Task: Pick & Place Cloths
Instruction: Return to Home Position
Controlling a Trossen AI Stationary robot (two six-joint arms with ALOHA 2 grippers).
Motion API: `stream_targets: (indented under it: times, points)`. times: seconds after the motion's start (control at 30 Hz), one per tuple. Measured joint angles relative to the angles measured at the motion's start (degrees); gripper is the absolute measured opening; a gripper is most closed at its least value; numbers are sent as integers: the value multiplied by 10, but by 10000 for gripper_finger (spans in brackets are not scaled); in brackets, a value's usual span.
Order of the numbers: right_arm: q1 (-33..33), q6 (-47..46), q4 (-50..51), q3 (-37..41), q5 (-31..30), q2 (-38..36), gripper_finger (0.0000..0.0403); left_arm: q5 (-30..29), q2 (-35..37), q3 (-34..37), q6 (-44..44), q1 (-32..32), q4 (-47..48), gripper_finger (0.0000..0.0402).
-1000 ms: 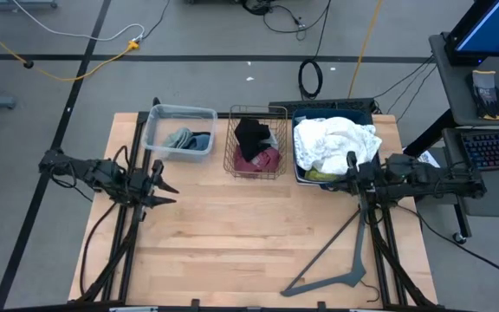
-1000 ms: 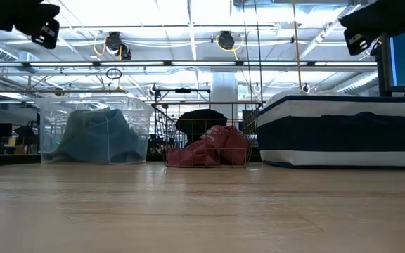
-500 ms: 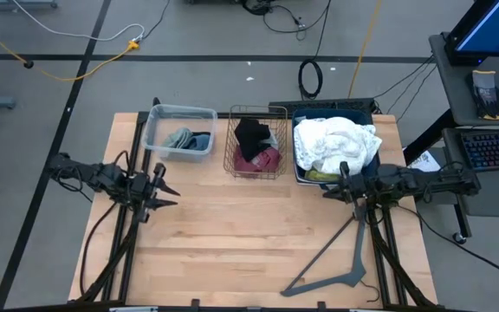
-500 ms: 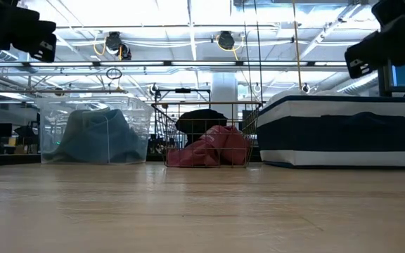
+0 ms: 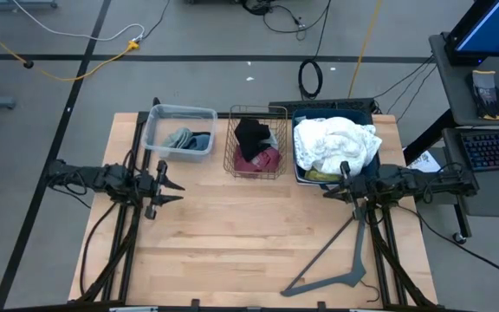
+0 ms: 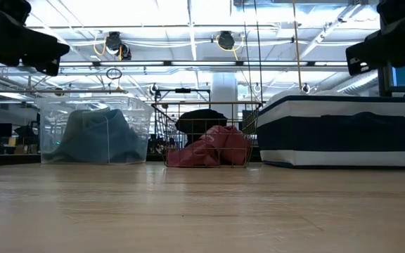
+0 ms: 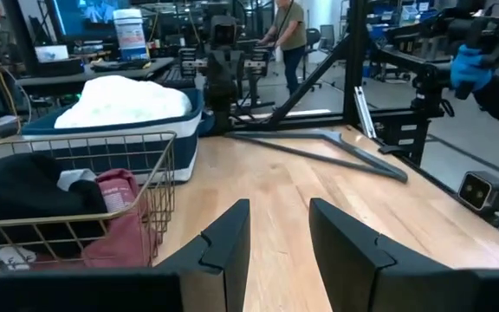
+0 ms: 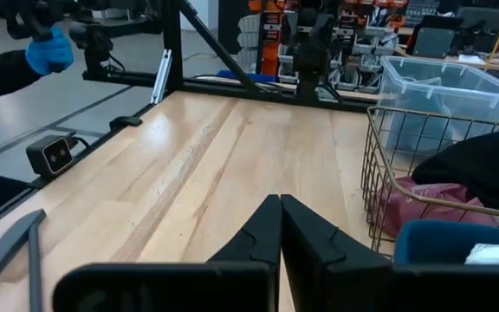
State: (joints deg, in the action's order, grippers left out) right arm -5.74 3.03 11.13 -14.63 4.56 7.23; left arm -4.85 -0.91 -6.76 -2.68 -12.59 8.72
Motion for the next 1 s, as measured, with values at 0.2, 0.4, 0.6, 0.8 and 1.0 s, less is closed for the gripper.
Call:
stream_targets:
  times: [0.2,0.4,0.6,0.8,1.0]
  points:
    - [0,17,-60,46,0,0,0,18,0,27,-18,16,-35,124]
    - [0,41,-90,63,-1,0,0,-2,-2,57,-21,25,-100,124]
    - [0,98,-97,64,0,0,0,-13,-2,57,-13,24,-99,124]
    - [0,70,-96,64,0,0,0,-17,-2,58,-13,24,-110,124]
    - [0,52,-96,64,0,0,0,-18,-2,59,-13,24,-116,124]
